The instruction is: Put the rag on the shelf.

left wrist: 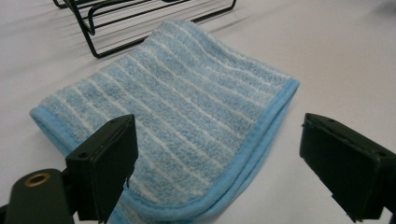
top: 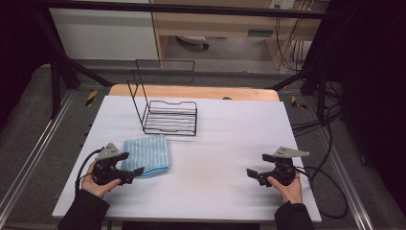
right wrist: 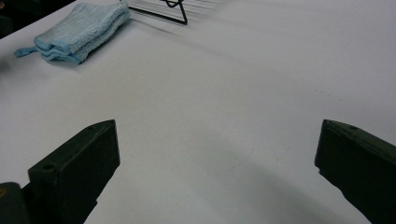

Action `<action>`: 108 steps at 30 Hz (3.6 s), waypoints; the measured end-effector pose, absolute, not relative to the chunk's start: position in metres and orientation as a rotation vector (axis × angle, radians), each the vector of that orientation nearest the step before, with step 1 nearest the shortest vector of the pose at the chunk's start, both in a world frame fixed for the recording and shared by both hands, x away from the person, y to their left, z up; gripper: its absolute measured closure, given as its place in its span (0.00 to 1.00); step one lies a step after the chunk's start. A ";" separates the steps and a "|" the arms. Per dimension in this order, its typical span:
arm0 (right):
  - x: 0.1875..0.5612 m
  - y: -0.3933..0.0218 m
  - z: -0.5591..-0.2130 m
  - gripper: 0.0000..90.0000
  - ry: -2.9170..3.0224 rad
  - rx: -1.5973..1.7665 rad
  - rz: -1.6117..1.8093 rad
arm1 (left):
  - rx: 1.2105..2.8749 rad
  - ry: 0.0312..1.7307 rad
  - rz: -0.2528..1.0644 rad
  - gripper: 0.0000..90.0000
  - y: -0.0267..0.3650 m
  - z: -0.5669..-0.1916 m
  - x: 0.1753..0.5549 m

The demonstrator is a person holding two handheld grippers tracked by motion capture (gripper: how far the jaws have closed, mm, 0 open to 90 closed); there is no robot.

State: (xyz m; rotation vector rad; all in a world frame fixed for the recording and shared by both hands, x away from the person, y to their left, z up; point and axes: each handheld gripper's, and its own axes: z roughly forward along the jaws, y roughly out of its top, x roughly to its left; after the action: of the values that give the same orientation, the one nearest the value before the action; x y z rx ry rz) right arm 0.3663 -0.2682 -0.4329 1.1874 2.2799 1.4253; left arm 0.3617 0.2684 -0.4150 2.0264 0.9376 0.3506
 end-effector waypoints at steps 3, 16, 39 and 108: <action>0.366 -0.268 -0.433 0.01 2.282 1.190 1.420 | 2.025 0.934 0.345 0.15 0.262 -0.412 0.361; 0.366 -0.266 -0.434 0.01 2.291 1.189 1.406 | 2.120 0.890 0.328 0.34 0.223 -0.407 0.364; 0.368 -0.265 -0.435 0.01 2.308 1.184 1.383 | 2.288 0.877 0.351 0.68 0.185 -0.438 0.381; 0.367 -0.249 -0.432 0.05 2.304 1.177 1.364 | 2.141 0.997 0.254 0.49 0.208 -0.403 0.360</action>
State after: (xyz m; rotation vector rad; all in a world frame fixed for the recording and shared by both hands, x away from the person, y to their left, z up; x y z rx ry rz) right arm 0.3666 -0.2494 -0.4320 1.1770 2.3040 1.3637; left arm 0.3605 0.2076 -0.4026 2.1405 0.9965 0.2544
